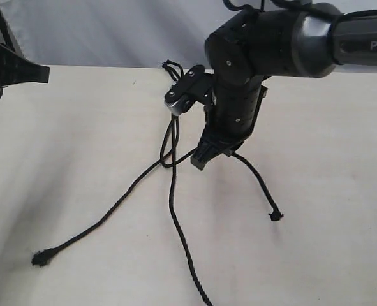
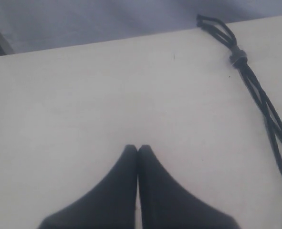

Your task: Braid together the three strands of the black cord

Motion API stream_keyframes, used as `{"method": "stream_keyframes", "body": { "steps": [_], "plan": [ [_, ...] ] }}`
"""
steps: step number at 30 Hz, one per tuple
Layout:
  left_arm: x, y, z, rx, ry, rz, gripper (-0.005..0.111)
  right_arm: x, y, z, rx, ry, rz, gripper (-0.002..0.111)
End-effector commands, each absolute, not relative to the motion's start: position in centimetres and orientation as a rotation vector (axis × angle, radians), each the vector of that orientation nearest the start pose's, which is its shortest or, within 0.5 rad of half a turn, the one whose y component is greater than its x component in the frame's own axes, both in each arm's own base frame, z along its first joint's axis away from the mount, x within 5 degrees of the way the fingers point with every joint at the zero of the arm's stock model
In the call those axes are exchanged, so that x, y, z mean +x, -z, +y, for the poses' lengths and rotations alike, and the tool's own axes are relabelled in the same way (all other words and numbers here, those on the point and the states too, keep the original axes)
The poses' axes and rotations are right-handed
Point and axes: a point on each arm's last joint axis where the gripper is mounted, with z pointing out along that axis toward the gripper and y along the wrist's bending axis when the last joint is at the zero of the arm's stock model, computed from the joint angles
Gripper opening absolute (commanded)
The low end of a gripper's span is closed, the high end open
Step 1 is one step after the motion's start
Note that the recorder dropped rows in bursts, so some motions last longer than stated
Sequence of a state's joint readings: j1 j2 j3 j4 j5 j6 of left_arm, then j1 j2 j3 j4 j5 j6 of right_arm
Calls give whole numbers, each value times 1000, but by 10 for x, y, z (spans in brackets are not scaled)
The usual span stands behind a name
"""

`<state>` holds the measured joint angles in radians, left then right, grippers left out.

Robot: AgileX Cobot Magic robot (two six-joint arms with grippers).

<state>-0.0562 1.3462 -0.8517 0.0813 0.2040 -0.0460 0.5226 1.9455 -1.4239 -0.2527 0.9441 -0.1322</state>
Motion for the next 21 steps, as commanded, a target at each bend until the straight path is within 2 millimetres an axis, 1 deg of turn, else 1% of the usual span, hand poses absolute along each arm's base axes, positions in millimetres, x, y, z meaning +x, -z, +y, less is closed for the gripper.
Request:
{"method": "stream_keyframes", "body": {
  "steps": [1,6,10,15,21],
  "plan": [
    [286,-275,-14,68,5,2184,0,365,-189,164,-1019,272,2717,2],
    [286,-275,-14,68,5,2184,0,373,-163,155,-1030,313,2775,2],
    [286,-275,-14,68,5,2184,0,375,-150,154,-1053,336,2792,2],
    [286,-275,-14,68,5,2184,0,378,-144,154,-992,347,2795,2],
    [286,-275,-14,62,9,2184,0,375,-144,161,-1005,349,2796,2]
  ]
}}
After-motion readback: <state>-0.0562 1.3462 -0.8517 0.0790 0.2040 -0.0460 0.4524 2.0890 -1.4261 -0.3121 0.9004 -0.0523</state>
